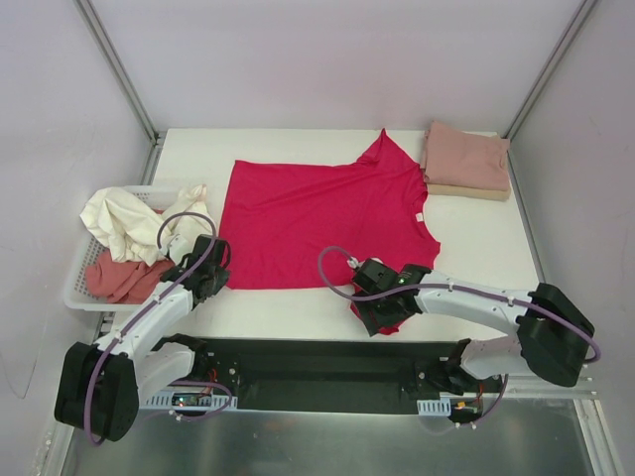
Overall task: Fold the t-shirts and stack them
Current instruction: Grap the side of the flattened tshirt closest away from the robot with both arms
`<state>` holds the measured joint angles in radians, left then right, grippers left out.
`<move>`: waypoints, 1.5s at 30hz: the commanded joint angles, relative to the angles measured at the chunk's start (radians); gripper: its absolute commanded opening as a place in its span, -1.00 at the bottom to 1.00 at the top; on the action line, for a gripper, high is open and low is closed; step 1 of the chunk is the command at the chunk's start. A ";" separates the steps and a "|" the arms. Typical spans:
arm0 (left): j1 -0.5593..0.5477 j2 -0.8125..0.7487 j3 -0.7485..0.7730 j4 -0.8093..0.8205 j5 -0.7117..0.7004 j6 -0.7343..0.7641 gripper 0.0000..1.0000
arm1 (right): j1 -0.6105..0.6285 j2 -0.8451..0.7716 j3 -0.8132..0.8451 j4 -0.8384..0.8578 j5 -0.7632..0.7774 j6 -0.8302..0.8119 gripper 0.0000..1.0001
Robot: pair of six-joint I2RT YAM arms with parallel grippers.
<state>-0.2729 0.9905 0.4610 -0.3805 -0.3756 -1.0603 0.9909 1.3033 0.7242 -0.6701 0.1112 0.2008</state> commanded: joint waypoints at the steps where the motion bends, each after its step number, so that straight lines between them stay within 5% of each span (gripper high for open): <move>1: 0.011 -0.001 -0.001 -0.005 -0.005 0.017 -1.00 | 0.041 0.043 0.049 0.014 -0.028 0.006 0.38; 13: 0.011 0.007 0.001 -0.003 0.014 0.020 -1.00 | 0.071 0.188 0.027 -0.037 0.079 0.086 0.05; 23: 0.011 -0.062 -0.021 -0.006 0.041 0.028 -1.00 | 0.069 0.127 -0.026 -0.032 0.085 0.115 -0.99; 37: 0.011 -0.403 -0.091 -0.173 0.110 -0.072 -1.00 | 0.155 -0.212 -0.072 -0.284 0.015 0.227 -0.99; 45: 0.011 -0.406 -0.068 -0.195 0.121 -0.073 -1.00 | 0.140 -0.219 0.041 -0.347 0.125 0.169 -0.99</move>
<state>-0.2729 0.5640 0.3767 -0.5392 -0.2657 -1.1175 1.1412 1.0855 0.6720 -0.9257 0.1574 0.3836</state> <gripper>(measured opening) 0.009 0.016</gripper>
